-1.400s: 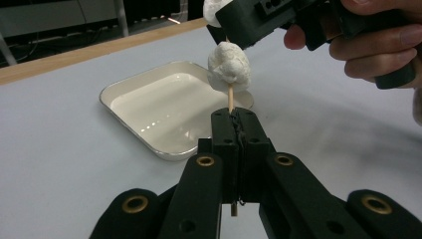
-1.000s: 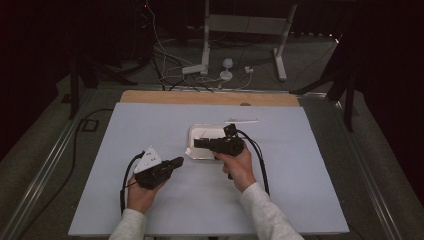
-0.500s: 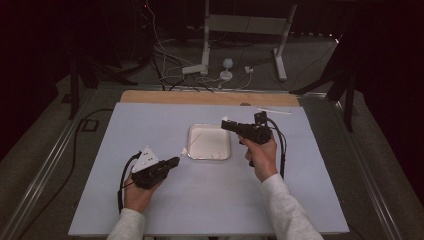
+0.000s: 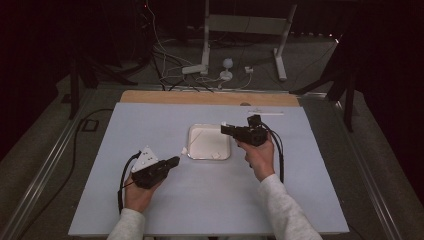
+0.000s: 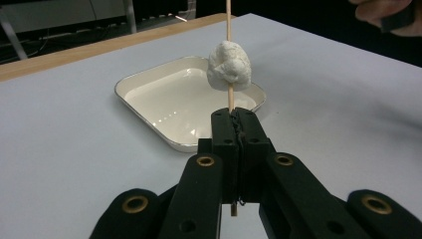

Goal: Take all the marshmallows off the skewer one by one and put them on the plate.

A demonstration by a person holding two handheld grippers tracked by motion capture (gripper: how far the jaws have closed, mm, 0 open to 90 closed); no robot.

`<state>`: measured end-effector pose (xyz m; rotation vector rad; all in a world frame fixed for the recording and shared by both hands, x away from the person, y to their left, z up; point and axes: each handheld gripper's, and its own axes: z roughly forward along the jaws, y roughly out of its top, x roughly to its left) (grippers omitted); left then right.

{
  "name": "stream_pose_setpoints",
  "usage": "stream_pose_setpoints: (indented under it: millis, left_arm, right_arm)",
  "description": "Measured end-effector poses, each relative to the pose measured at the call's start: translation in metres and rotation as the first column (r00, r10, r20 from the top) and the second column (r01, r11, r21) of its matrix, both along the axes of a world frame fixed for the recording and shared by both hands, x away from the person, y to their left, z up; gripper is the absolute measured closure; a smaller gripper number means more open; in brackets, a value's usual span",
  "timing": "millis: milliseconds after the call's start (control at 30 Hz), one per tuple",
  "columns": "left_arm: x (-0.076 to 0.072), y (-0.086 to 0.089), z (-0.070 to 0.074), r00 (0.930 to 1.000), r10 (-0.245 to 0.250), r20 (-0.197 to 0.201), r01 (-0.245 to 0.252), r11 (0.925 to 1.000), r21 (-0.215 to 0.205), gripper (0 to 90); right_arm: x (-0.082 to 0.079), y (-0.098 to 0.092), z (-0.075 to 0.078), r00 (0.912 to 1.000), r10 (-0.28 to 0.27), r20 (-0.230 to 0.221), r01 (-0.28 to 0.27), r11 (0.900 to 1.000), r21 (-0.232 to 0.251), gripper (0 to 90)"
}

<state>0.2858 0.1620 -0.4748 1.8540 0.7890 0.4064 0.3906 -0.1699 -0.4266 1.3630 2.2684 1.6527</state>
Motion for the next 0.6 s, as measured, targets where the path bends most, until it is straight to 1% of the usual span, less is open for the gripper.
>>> stream_pose_setpoints:
  millis: [167,233,467,500,533,567,600]
  left_arm:
    - [0.001,0.0,0.0,1.0,0.002,-0.004,-0.002,1.0,-0.005,90.0]
    - [0.001,0.0,0.0,1.0,0.002,-0.005,-0.002,1.0,-0.008,90.0]
    - [0.001,0.0,-0.001,1.0,0.004,-0.007,-0.004,0.9999,-0.01,90.0]
    - [0.001,0.0,-0.001,1.0,0.003,-0.007,-0.004,0.9999,-0.01,90.0]
    - [0.001,0.0,-0.001,1.0,0.003,-0.007,-0.004,0.9999,-0.01,90.0]
    - [0.001,0.0,-0.001,1.0,0.004,-0.007,-0.004,0.9999,-0.01,90.0]
    - [0.001,0.0,-0.001,1.0,0.004,-0.008,-0.004,0.9999,-0.011,90.0]
  right_arm:
    - [0.004,0.007,-0.014,0.9997,-0.011,-0.021,0.009,0.997,-0.076,79.2]
    - [0.005,0.009,-0.019,0.9996,-0.013,-0.025,0.01,0.994,-0.109,79.0]
    - [0.01,0.014,-0.037,0.9979,-0.029,-0.058,0.017,0.982,-0.19,77.9]
    - [0.011,0.015,-0.039,0.9975,-0.03,-0.063,0.017,0.98,-0.199,76.3]
    - [0.012,0.015,-0.04,0.997,-0.038,-0.067,0.023,0.977,-0.212,71.0]
    - [0.012,0.016,-0.042,0.9967,-0.048,-0.066,0.033,0.974,-0.224,62.3]
    - [0.013,0.016,-0.043,0.9959,-0.055,-0.071,0.037,0.972,-0.232,55.8]
